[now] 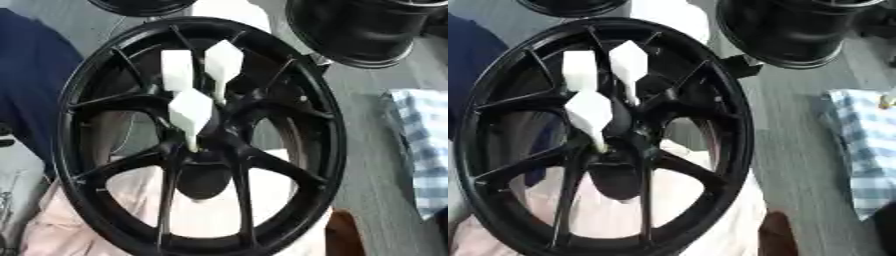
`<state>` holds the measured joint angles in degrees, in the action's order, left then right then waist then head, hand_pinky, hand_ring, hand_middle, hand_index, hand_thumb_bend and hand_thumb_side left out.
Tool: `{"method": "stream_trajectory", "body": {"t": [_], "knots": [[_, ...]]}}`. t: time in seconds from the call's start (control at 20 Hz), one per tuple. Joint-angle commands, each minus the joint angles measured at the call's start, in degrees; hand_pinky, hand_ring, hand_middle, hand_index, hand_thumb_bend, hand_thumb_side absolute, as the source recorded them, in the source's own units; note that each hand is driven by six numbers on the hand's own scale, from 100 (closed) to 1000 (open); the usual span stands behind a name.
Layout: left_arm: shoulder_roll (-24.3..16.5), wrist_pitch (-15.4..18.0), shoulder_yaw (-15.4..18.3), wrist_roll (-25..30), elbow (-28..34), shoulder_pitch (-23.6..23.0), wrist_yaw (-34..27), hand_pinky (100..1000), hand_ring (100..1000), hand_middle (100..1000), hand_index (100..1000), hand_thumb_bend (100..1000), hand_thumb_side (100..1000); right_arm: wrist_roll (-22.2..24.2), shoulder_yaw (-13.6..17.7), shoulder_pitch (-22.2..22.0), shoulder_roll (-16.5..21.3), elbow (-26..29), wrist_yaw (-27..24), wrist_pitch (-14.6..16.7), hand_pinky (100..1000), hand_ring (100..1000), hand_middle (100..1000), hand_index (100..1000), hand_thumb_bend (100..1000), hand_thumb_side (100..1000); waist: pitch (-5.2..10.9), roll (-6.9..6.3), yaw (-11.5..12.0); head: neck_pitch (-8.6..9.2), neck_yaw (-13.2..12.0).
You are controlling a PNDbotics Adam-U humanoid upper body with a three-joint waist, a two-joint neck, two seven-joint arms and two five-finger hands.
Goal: Pull the pin out of the wheel hub.
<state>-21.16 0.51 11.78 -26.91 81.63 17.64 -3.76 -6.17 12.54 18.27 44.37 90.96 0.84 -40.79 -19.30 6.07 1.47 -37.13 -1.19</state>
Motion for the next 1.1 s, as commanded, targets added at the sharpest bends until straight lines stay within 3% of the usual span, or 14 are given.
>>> {"method": "stream_trajectory", "body": {"t": [0.05, 0.2, 0.3, 0.35, 0.45, 0.5, 0.55, 0.6, 0.65, 0.7, 0.85, 1.05, 1.1], "knots": [[-1.1, 0.1, 0.3, -0.2, 0.6, 0.8, -0.1, 549, 582, 473, 667, 100, 867, -3.2, 5.7, -2.8, -2.9, -3.0, 3.4, 2.4, 649, 662, 407, 549, 348, 100, 0.79, -0.36, 0.3, 1.13, 1.5], [-0.8, 0.1, -0.2, 0.3, 0.6, 1.3, -0.1, 549, 582, 473, 667, 100, 868, -6.0, 10.4, -7.5, -7.6, -4.2, 6.3, 5.3, 691, 741, 536, 671, 422, 100, 0.74, -0.42, 1.3, 1.47, 4.3], [-0.5, 0.1, -0.6, 0.6, 0.6, 1.6, 0.0, 549, 582, 473, 667, 100, 868, -7.9, 13.5, -10.6, -10.7, -3.5, 8.2, 7.2, 691, 741, 536, 671, 422, 100, 0.81, -0.39, 2.1, 1.52, 5.5], [-0.3, 0.0, -0.8, 0.8, 0.5, 1.8, 0.0, 549, 582, 473, 667, 100, 869, -8.9, 14.7, -12.1, -12.1, -3.2, 9.1, 8.1, 733, 829, 713, 794, 650, 317, 0.87, -0.46, 2.5, 1.60, 6.1], [0.0, 0.0, -1.1, 1.2, 0.5, 2.0, 0.0, 549, 582, 473, 667, 100, 869, -10.8, 15.7, -15.2, -15.1, -3.1, 11.0, 10.0, 746, 866, 798, 842, 443, 532, 1.12, -0.54, 3.3, 1.65, 7.0], [0.1, 0.0, -1.3, 1.4, 0.4, 2.0, 0.0, 549, 582, 473, 667, 100, 869, -11.7, 16.1, -16.7, -16.4, -2.6, 11.8, 10.7, 747, 867, 803, 845, 428, 557, 1.25, -0.54, 3.5, 1.59, 7.3], [0.2, 0.0, -1.4, 1.5, 0.4, 2.0, 0.1, 549, 582, 473, 667, 100, 869, -12.7, 16.4, -18.3, -17.3, -1.8, 12.2, 11.3, 747, 874, 820, 857, 335, 739, 1.39, -0.53, 3.8, 1.50, 7.6], [0.3, 0.0, -1.5, 1.6, 0.4, 2.0, 0.1, 549, 582, 473, 667, 100, 869, -13.6, 16.8, -19.8, -18.0, -0.8, 12.0, 11.9, 746, 875, 824, 861, 315, 782, 1.57, -0.54, 4.0, 1.37, 7.9], [0.4, -0.1, -1.7, 1.8, 0.3, 1.9, 0.1, 549, 582, 473, 667, 100, 869, -14.5, 17.2, -21.2, -18.5, 0.5, 11.4, 12.6, 740, 871, 816, 855, 311, 776, 1.74, -0.55, 4.2, 1.22, 8.1], [0.4, -0.1, -1.7, 1.9, 0.3, 1.9, 0.2, 549, 582, 473, 667, 100, 869, -15.4, 17.5, -21.8, -18.7, 1.9, 10.7, 13.3, 728, 853, 784, 830, 336, 659, 1.86, -0.57, 4.3, 1.11, 8.3], [0.5, 0.0, -1.8, 2.0, 0.2, 1.9, 0.2, 549, 582, 473, 667, 100, 869, -18.4, 17.4, -22.5, -19.2, 5.4, 7.9, 13.8, 728, 853, 784, 830, 336, 659, 1.94, -0.59, 4.4, 1.03, 8.5], [0.5, 0.0, -1.8, 2.1, 0.2, 1.9, 0.2, 549, 582, 473, 667, 100, 869, -22.5, 16.1, -22.9, -19.2, 6.0, 5.3, 14.3, 728, 853, 784, 830, 336, 659, 1.93, -0.59, 4.5, 1.04, 8.6], [0.5, 0.0, -1.9, 2.1, 0.2, 1.9, 0.2, 549, 582, 473, 667, 100, 868, -23.5, 15.8, -22.9, -19.2, 5.9, 4.8, 14.5, 678, 761, 598, 698, 378, 343, 1.95, -0.60, 4.6, 1.02, 8.7]]}}
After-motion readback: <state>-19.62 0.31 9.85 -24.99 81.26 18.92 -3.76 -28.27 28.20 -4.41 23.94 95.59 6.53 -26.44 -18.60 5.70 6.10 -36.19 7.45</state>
